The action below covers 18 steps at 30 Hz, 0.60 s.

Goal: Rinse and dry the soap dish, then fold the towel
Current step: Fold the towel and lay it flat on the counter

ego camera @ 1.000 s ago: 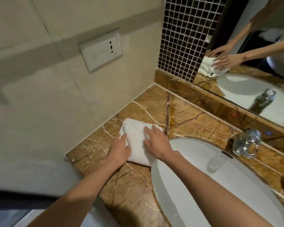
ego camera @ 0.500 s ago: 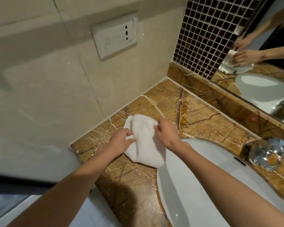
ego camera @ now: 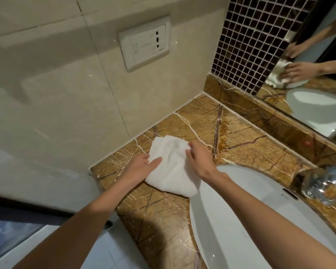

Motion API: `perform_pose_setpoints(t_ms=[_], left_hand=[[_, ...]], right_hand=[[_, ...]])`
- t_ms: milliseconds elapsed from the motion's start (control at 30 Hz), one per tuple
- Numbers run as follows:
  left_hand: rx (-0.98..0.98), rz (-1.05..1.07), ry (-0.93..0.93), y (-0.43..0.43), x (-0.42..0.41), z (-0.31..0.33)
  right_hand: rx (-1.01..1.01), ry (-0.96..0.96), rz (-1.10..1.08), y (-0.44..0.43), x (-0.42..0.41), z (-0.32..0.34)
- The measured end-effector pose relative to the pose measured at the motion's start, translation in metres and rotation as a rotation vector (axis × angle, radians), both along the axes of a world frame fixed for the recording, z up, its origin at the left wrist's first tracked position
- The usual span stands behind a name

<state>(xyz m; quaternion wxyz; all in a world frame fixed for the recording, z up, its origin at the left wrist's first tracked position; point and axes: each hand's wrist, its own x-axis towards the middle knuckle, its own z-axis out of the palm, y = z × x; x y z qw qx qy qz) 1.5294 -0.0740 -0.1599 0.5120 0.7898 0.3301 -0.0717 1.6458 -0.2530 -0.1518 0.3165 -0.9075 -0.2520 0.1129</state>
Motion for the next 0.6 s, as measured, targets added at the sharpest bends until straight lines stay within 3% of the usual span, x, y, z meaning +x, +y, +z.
perform_pose_setpoints(t_ms=[267,467,600], left_hand=[[-0.070,0.075,-0.072,-0.003,-0.003,0.002],[0.121,0.013,0.001,-0.010,-0.013,-0.005],[0.188,0.062,0.022,-0.012,0.000,-0.004]], right_hand=[[0.119,-0.057,0.037,0.008,0.000,0.012],[-0.155,0.058,-0.075,0.014,-0.004,-0.004],[-0.121,0.108,-0.166,0.013,-0.001,-0.010]])
